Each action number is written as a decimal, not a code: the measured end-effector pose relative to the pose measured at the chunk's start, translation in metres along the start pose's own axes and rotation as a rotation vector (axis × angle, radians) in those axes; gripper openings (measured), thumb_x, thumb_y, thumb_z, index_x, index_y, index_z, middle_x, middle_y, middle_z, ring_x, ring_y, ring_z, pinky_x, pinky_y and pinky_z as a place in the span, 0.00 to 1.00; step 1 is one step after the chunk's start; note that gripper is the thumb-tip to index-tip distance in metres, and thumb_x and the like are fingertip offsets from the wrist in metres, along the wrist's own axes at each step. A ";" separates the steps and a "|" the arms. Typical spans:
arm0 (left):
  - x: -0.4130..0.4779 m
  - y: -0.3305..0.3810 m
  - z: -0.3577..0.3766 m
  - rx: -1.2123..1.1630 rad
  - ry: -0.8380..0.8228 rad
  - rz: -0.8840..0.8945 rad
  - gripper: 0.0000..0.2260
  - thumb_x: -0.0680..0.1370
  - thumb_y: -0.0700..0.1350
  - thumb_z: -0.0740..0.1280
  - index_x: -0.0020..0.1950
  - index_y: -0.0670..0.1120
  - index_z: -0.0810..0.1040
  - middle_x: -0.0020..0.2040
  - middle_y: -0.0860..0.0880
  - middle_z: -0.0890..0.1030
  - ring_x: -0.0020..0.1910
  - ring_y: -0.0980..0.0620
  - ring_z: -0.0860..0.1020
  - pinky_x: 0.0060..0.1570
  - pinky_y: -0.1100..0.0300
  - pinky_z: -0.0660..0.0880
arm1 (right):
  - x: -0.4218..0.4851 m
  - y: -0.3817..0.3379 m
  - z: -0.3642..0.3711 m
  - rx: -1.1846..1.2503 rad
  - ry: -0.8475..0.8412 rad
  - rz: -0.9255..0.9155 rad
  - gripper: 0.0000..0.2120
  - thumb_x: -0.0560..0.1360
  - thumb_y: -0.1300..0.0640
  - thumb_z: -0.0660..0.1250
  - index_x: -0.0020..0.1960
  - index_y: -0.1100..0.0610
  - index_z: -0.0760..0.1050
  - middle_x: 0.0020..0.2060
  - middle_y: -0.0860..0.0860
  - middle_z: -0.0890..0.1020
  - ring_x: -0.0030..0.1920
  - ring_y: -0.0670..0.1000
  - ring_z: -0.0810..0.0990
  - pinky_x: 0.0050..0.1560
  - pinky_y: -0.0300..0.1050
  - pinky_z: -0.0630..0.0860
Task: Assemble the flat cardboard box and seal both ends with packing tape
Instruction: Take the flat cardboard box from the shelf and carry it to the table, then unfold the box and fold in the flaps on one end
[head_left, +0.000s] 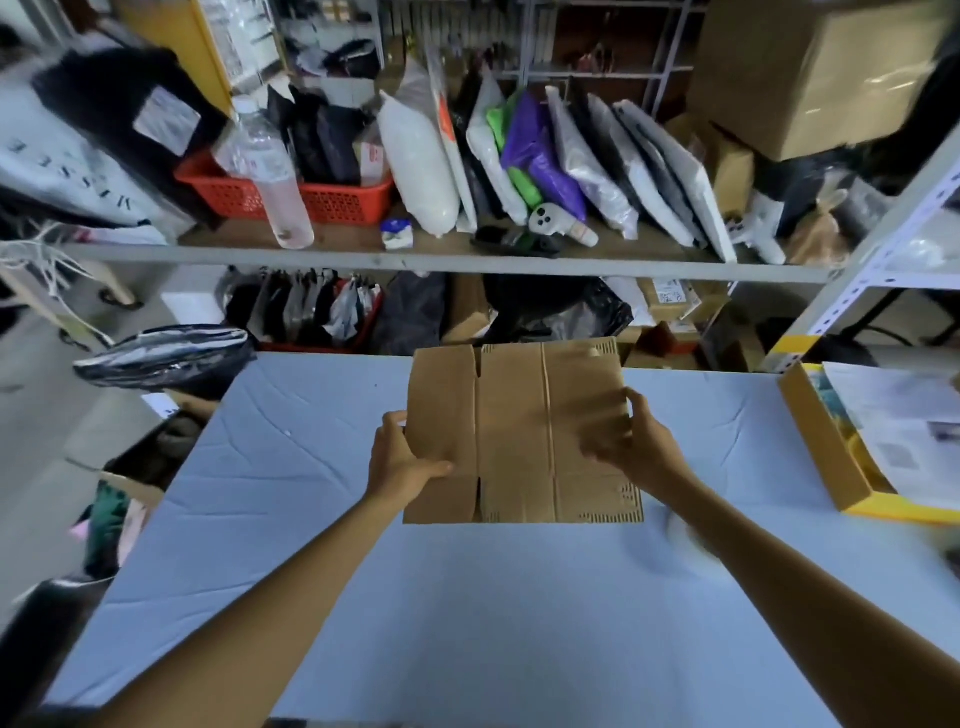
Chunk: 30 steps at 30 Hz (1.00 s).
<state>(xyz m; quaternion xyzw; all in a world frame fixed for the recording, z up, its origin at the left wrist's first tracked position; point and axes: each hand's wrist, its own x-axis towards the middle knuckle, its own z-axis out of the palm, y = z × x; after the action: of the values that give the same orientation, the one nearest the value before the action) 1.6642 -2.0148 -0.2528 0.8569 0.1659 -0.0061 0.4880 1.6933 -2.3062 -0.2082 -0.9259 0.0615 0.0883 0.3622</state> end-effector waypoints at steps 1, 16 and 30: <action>-0.004 -0.011 0.003 0.004 -0.012 -0.026 0.40 0.60 0.48 0.82 0.65 0.49 0.63 0.63 0.47 0.71 0.56 0.49 0.73 0.51 0.54 0.76 | 0.000 0.007 0.009 0.008 -0.009 0.015 0.46 0.66 0.54 0.77 0.75 0.51 0.53 0.55 0.56 0.77 0.54 0.60 0.77 0.51 0.54 0.77; -0.030 -0.112 0.040 0.011 -0.294 -0.350 0.46 0.58 0.53 0.77 0.73 0.48 0.63 0.67 0.47 0.72 0.64 0.49 0.72 0.62 0.55 0.71 | -0.023 0.093 0.107 0.040 -0.148 0.276 0.39 0.63 0.54 0.80 0.68 0.54 0.65 0.51 0.56 0.77 0.51 0.57 0.76 0.42 0.42 0.69; -0.043 -0.108 0.035 -0.195 -0.494 -0.487 0.29 0.62 0.61 0.77 0.56 0.48 0.76 0.53 0.49 0.82 0.51 0.52 0.80 0.55 0.52 0.78 | -0.024 0.077 0.109 0.308 -0.069 0.228 0.09 0.69 0.55 0.75 0.42 0.57 0.76 0.43 0.51 0.85 0.43 0.51 0.84 0.39 0.45 0.76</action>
<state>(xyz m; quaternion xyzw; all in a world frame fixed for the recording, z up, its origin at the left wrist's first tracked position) 1.5980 -2.0053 -0.3534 0.7144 0.2421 -0.3130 0.5772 1.6433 -2.2868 -0.3323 -0.8430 0.1664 0.1499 0.4890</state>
